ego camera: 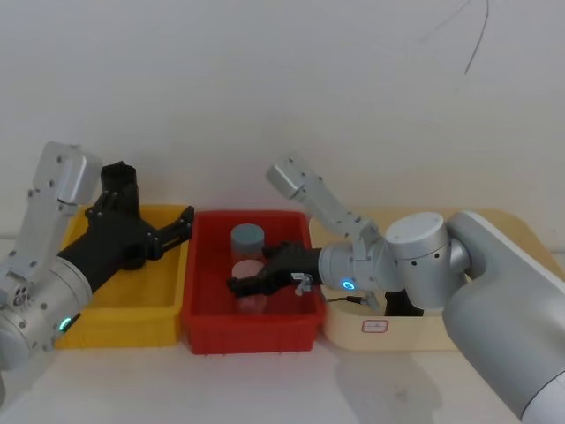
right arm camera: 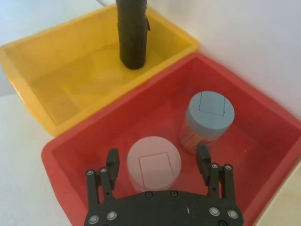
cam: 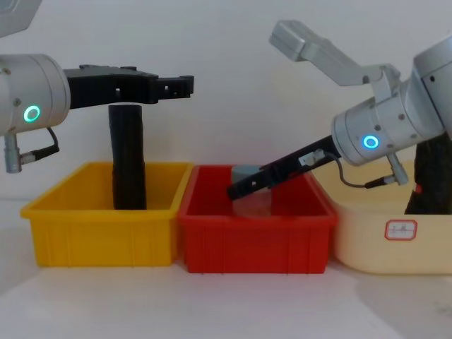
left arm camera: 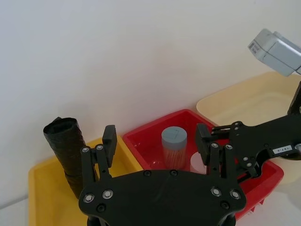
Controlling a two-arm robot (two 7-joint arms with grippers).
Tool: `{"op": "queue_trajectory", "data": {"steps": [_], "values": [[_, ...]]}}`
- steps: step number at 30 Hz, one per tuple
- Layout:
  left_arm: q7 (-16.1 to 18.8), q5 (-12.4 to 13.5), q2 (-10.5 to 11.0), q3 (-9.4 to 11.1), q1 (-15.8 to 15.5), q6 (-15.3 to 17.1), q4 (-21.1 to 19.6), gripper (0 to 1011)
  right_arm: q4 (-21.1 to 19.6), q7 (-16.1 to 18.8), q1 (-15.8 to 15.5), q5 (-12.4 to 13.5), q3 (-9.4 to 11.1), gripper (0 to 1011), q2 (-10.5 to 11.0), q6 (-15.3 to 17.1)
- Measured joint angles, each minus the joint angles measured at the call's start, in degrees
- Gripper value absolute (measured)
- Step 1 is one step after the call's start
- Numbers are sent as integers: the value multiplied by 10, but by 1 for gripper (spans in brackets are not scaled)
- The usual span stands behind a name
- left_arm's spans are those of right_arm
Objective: Pick up the garbage bag with the one hand and transfer it to the other hand.
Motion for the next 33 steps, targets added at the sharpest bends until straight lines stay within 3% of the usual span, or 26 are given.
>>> {"op": "queue_trajectory", "data": {"steps": [15,21,26,33], "values": [[0,0,0,0,0,0,0,1002,25,12,0,0,8,991,-3,-8],[0,0,0,0,0,0,0,1001,28,16,-1,1,9,888,-4,-10],[0,0,0,0,0,0,0,1001,30,18,-1,2,9,712,-4,-10],[0,0,0,0,0,0,0,1002,32,19,-1,3,10,647,-4,-11]]}}
